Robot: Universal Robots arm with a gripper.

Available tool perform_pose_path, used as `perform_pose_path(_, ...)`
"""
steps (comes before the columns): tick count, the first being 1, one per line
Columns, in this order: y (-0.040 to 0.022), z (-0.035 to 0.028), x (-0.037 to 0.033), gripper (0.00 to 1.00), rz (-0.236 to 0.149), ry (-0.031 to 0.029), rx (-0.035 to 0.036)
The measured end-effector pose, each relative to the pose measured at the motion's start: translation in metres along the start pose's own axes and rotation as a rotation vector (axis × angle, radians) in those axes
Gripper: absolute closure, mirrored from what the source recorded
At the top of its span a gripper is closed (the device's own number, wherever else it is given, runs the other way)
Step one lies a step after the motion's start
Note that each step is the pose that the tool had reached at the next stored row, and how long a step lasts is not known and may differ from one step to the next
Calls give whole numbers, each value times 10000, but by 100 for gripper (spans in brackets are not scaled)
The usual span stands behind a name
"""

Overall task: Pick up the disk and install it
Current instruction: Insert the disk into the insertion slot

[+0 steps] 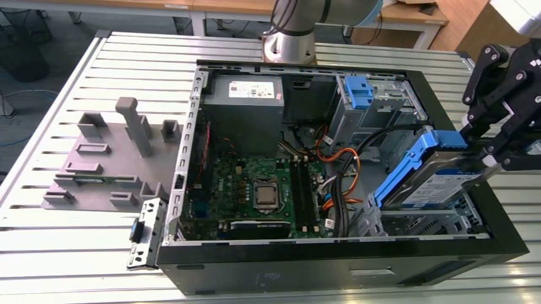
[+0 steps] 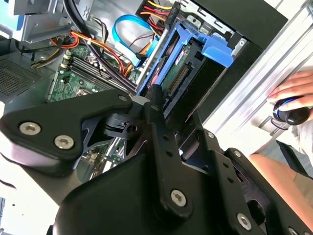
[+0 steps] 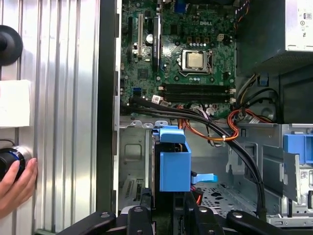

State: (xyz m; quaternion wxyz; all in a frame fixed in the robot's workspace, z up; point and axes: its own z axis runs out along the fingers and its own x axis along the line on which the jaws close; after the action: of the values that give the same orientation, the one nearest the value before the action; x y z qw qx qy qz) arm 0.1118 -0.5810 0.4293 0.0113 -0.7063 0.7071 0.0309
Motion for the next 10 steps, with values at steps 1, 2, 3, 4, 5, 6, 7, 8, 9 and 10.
perform_pose_path(1, -1, 18, 2, 65, 1, 0, 0)
perform_pose_path(2, -1, 37, 3, 65, 1, -1, 0)
perform_pose_path(3, -2, 56, 5, 65, 2, -2, 0)
perform_pose_path(4, -2, 73, 7, 65, 2, 0, 0)
perform_pose_path(5, -3, 91, 8, 65, 3, -1, 1)
perform_pose_path(6, -3, 109, 10, 65, 4, -2, 1)
perform_pose_path(7, -3, 125, 11, 65, 4, 1, 0)
perform_pose_path(8, -4, 134, 12, 65, 4, 0, 0)
perform_pose_path(9, -4, 137, 12, 65, 4, 1, 0)
perform_pose_path(10, -4, 138, 12, 65, 4, 2, 0)
